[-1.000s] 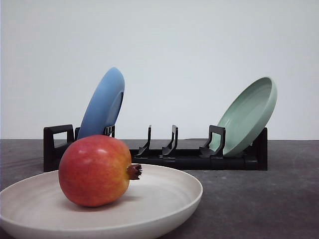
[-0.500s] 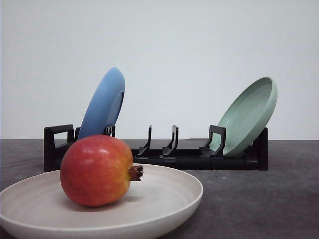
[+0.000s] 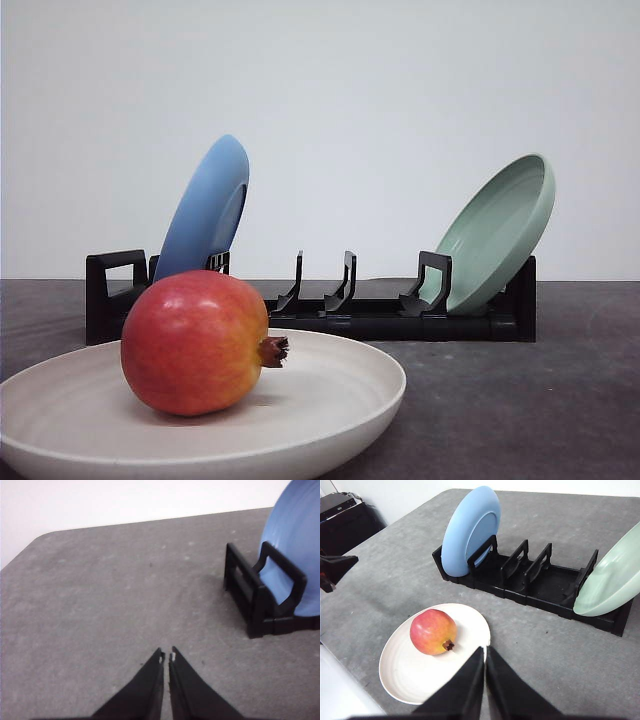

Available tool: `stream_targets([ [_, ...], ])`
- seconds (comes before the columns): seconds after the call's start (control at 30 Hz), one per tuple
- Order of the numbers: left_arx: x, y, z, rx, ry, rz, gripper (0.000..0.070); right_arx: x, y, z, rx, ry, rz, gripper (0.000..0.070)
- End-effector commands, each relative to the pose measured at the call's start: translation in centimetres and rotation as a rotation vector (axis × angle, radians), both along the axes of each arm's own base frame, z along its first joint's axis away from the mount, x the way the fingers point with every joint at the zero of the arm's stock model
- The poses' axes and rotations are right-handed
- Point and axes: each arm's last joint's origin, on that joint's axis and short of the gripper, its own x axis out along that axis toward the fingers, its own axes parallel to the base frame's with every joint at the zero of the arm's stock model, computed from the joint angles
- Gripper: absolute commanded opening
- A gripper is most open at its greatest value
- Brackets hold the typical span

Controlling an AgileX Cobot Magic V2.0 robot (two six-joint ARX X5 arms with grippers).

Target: Place pomegranate in white plate

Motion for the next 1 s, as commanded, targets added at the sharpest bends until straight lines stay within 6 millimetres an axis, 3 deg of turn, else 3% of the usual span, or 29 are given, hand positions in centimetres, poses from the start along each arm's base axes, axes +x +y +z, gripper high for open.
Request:
stream_targets([
  [0.0,0.0,0.0,-0.5,0.008,-0.008,-0.005,0.0,0.0,0.1,0.2,0.012,-0.008,0.006,0.0],
  [0.2,0.0,0.0,-2.2,-0.011,-0.031,-0.001,0.0,0.0,0.1,0.2,0.011,-0.008,0.006,0.0],
  [0.97,0.0,0.0,-2.1,-0.074,-0.056,0.028,0.0,0.0,0.1,0.3,0.014,-0.01,0.006,0.0],
])
